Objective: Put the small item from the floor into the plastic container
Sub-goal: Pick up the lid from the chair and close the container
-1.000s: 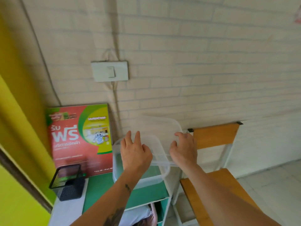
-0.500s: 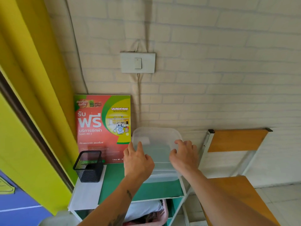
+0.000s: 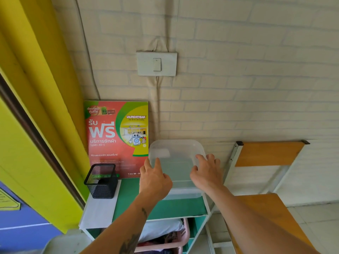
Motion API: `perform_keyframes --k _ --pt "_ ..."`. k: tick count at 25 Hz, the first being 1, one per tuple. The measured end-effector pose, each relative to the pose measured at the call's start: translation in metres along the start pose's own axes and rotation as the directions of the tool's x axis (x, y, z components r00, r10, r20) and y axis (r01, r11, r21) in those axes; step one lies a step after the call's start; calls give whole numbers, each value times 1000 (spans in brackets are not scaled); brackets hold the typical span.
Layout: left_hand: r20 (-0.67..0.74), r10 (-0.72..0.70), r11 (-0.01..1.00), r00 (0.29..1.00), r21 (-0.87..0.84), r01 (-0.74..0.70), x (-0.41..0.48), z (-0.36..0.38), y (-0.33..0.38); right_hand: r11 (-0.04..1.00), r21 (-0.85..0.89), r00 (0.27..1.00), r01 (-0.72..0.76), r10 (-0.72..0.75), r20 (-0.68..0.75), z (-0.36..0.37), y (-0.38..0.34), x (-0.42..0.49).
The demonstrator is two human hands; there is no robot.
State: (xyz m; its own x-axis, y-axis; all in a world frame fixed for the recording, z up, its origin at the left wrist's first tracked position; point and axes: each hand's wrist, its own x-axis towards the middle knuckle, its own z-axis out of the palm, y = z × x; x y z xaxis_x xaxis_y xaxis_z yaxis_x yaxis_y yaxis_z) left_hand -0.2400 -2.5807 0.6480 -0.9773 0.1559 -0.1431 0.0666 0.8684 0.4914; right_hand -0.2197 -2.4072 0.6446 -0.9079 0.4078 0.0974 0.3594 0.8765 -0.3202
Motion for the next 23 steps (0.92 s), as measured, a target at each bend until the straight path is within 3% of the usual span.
perform_keyframes --k 3,5,9,12,16,23 --pt "9 -5 999 1000 33 4 1 -3 2 999 -20 999 24 -23 46 -4 0 5" --pt "-63 24 997 998 74 -19 3 -6 5 998 -46 998 33 -30 54 -7 -3 11" --pt "-159 280 950 947 189 -249 18 -13 11 991 -66 993 114 -111 45 -8 -12 24" --pt "-61 423 869 904 308 -386 36 -11 11 973 -99 972 208 -195 132 -2 -14 35" --pt "104 422 804 900 415 -425 47 0 -1 945 -173 941 279 -233 244 8 -2 44" --pt "112 392 814 913 422 -400 52 8 -5 951 -142 942 273 -234 239 25 8 47"
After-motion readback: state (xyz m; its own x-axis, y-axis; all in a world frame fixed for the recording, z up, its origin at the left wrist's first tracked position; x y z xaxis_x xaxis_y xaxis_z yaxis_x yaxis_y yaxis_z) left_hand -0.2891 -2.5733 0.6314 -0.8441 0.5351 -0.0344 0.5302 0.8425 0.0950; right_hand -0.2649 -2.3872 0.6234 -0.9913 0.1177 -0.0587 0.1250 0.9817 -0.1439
